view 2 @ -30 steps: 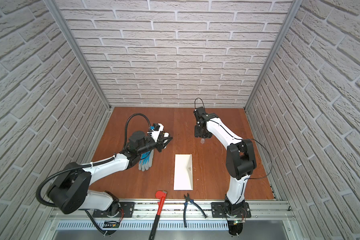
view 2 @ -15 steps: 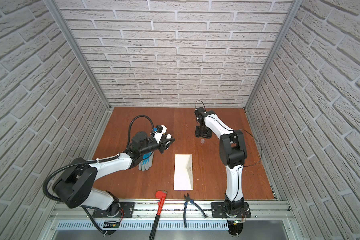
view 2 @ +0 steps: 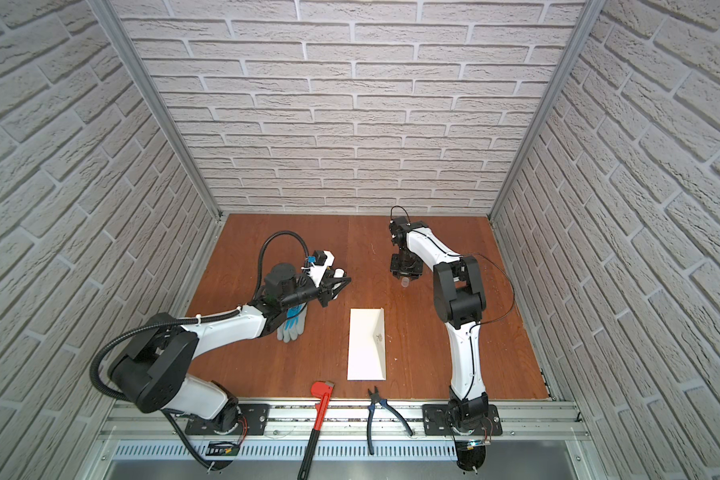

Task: Place the letter into the envelope and seal it
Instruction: 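Lower the right gripper and close it on the clear cap, then lift the clear cap and carry it toward the left gripper's glue stick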

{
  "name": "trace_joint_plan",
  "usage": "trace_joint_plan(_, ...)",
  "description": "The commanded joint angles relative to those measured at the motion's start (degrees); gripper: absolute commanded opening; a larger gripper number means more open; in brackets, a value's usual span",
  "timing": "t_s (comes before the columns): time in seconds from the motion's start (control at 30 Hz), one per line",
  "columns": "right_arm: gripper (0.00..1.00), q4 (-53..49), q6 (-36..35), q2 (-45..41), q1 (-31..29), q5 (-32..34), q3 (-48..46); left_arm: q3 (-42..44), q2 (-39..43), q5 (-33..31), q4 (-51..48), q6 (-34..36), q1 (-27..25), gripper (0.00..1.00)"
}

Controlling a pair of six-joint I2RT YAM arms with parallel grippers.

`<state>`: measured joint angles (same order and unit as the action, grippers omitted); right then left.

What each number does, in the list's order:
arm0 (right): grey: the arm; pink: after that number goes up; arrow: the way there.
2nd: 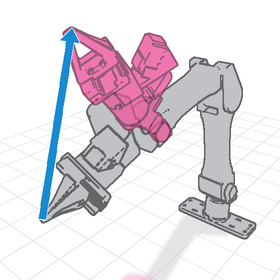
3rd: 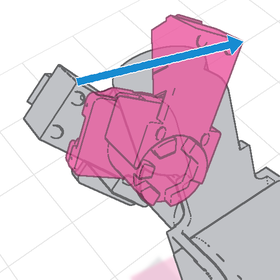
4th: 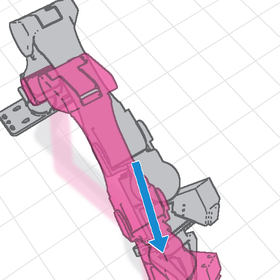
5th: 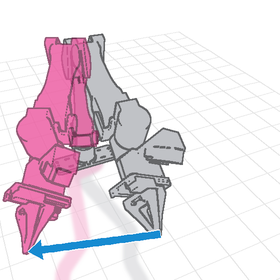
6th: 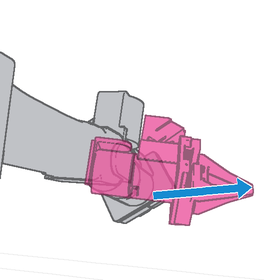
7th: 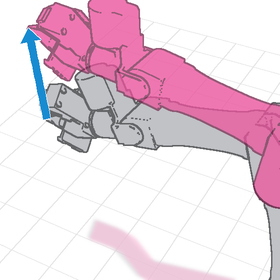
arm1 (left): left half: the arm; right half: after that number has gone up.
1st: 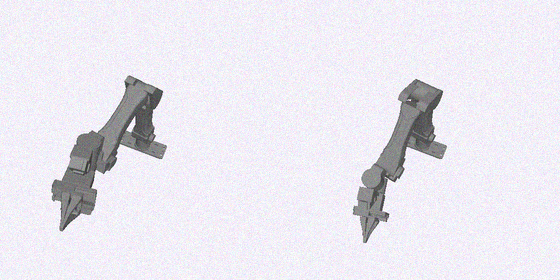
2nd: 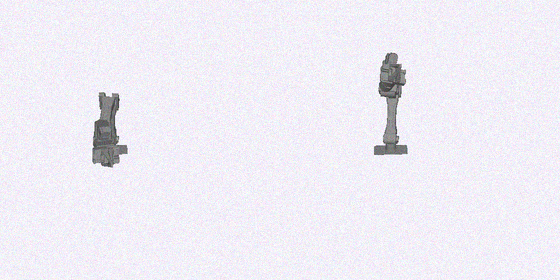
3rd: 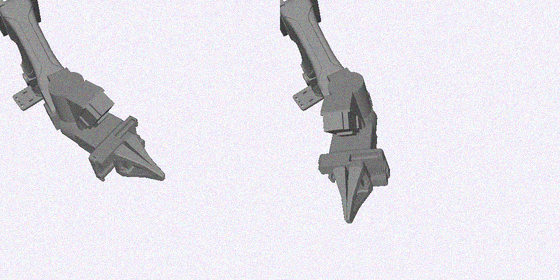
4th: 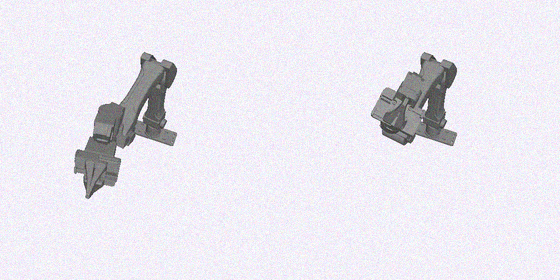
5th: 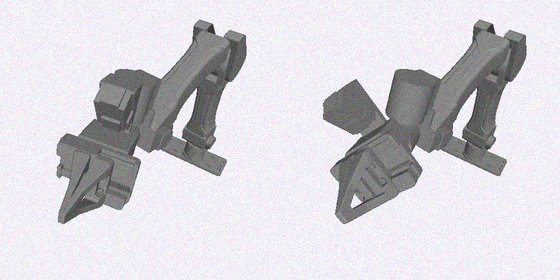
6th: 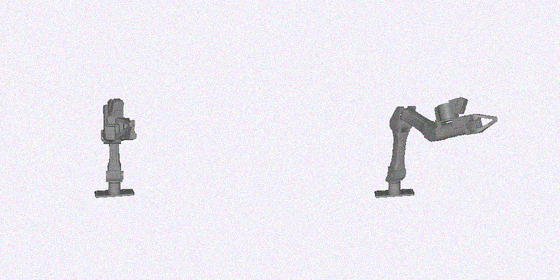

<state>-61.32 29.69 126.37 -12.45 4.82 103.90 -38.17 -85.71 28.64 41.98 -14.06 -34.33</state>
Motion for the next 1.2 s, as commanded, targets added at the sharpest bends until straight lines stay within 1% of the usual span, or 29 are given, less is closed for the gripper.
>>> trace_joint_plan(0.0, 0.41, -1.9, 0.8, 0.3, 0.4, -0.4, 1.7, 0.1, -0.2, 1.1, 4.0, 0.6, -0.2, 0.0)
trace_joint_plan(0.17, 0.38, -2.6, 1.0, 0.5, 0.4, -0.4, 1.9, 0.2, -0.2, 1.1, 3.9, 0.7, -0.2, 0.0)
trace_joint_plan(0.4, 0.29, -2.6, 1.0, 0.4, 0.4, -0.5, 1.9, 0.3, -0.2, 1.1, 3.9, 0.8, -0.2, 0.0)
trace_joint_plan(0.6, 0.26, -3.1, 0.8, -0.9, 0.4, -0.6, 1.8, 0.4, 0.1, 1.2, 3.8, 0.8, -0.3, 0.0)
trace_joint_plan(0.73, 0.25, -3.9, 0.5, -3.5, 0.4, -1.3, 1.6, 0.5, 0.9, 1.2, 3.5, 0.9, -0.3, 0.0)
trace_joint_plan(0.83, 0.24, -5.1, -0.6, -8.2, -0.2, -2.9, 1.0, 0.6, 2.3, 0.9, 2.5, 1.2, -0.2, 0.0)
trace_joint_plan(0.93, 0.24, -5.7, -3.0, -15.7, -1.1, -7.6, -0.2, 1.1, 4.6, 0.9, 0.5, 2.6, -0.4, 0.0)
trace_joint_plan(1.03, 0.24, -5.6, -5.7, -23.7, -2.1, -15.1, -2.2, 2.0, 7.6, 1.7, -1.6, 4.5, -0.8, 0.0)
trace_joint_plan(1.17, 0.24, -3.4, -8.1, -34.4, -4.0, -27.1, -6.3, 4.6, 13.4, 2.0, -3.2, 6.9, -0.8, 0.0)
